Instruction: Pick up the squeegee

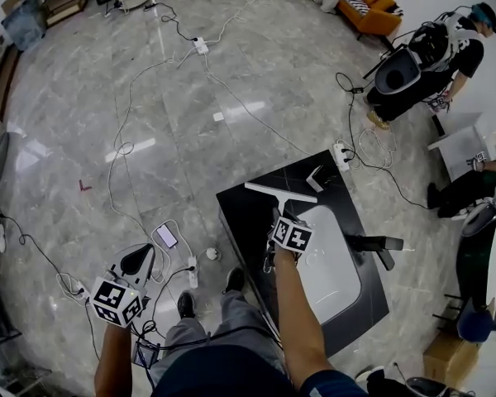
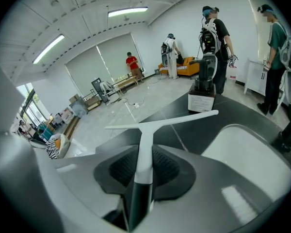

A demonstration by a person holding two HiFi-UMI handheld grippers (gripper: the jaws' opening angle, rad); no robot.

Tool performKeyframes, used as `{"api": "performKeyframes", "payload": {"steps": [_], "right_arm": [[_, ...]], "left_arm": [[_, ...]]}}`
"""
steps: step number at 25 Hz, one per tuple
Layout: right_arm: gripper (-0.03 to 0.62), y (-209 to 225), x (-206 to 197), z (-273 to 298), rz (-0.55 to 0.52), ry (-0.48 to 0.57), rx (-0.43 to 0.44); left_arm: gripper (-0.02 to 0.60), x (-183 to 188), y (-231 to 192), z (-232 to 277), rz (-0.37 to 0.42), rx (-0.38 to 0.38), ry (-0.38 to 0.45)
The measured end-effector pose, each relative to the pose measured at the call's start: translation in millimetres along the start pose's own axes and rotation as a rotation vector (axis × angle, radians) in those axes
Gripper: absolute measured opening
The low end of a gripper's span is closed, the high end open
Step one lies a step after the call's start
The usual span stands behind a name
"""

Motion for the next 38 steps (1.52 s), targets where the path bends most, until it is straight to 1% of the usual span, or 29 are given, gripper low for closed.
{"api": "performKeyframes", "payload": {"steps": [5,12,20,25,29,33,38], "right_arm": [[0.097,-2.0,32.3,-52.1,-0.008,0.119,0.021],[0.097,-17.2,85.4,-150.8,-0.058,0.334,0.046],[0.097,-38.0,120.9,-270.2,-0.123,0.523,0.053],[0.097,-56.9,130.5,-332.9,-0.194,0.603,0.045],[0.097,-74.8,131.5,-374.1,-0.217,0.646,0.043],[0.097,-85.7,128.6,-401.2,-0.225,0.677,0.038],[0.097,-96.0,115.6,-426.1,-0.235,0.689,0.028]], "left_arm": [[0.006,15.8,7.0,-18.7,0.024,-0.013,0.026],[0.006,39.2,13.6,-50.7,0.062,-0.034,0.071],[0.006,63.3,21.2,-93.8,0.103,-0.054,0.124],[0.006,68.6,22.7,-118.8,0.116,-0.068,0.156],[0.006,67.6,22.0,-140.6,0.117,-0.073,0.17],[0.006,66.3,19.4,-154.5,0.118,-0.077,0.185],[0.006,56.3,13.7,-173.7,0.112,-0.073,0.19]]}}
Point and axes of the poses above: the fingertips, and each gripper's own axes: z forward along the fingers, y to its right, x out of its top, the point moved 2 cm from there along -z, backward along the fingers, and after that the axes turned 14 degrees about -z, right-handed, at the moved point
